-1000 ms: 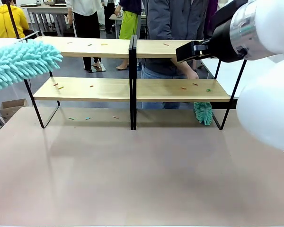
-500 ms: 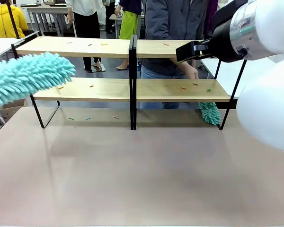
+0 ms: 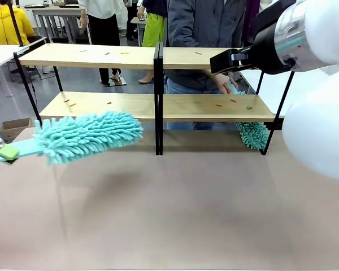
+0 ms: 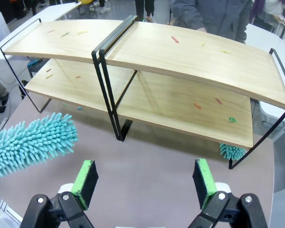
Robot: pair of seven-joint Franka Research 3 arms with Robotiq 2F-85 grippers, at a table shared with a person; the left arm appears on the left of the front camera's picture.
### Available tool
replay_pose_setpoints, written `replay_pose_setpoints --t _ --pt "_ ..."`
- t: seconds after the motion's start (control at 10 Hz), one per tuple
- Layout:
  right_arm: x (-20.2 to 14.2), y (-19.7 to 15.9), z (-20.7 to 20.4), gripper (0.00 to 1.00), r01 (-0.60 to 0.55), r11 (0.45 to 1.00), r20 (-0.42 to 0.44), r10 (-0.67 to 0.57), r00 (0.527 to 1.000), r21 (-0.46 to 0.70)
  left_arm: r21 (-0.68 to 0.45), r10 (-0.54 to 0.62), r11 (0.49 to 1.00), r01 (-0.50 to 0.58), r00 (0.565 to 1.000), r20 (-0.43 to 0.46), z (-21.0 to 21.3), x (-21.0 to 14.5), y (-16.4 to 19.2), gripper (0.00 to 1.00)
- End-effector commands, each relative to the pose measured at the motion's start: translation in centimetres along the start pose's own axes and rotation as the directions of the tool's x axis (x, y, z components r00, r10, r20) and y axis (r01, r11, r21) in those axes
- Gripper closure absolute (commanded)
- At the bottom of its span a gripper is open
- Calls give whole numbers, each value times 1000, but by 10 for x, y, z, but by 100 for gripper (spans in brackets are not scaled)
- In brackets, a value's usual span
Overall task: Clean the shelves.
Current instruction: Clean a randomly selected level of the Shelf with the Duster.
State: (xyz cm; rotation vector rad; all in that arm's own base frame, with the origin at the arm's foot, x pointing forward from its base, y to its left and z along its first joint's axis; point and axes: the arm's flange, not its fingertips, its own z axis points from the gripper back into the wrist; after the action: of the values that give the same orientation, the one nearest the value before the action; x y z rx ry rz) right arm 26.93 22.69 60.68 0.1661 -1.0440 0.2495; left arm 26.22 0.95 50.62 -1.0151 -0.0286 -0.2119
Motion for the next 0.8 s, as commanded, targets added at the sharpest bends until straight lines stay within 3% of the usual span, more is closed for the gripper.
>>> replay_pose_setpoints --t 0.0,0.2,0.4,0.7 --pt "1 0 0 0 1 1000 2 -1 1000 0 -31 4 999 -3 999 42 28 -15 13 87" --pt "1 0 0 0 1 1000 2 -1 1000 0 -8 0 1000 0 1000 13 9 -5 5 87" --pt "1 0 0 0 1 1000 2 -1 1000 0 -20 29 999 -26 988 149 -22 4 -8 87" --pt "1 0 0 0 1 1000 2 -1 1000 0 11 -24 1000 22 974 224 -91 7 -36 87"
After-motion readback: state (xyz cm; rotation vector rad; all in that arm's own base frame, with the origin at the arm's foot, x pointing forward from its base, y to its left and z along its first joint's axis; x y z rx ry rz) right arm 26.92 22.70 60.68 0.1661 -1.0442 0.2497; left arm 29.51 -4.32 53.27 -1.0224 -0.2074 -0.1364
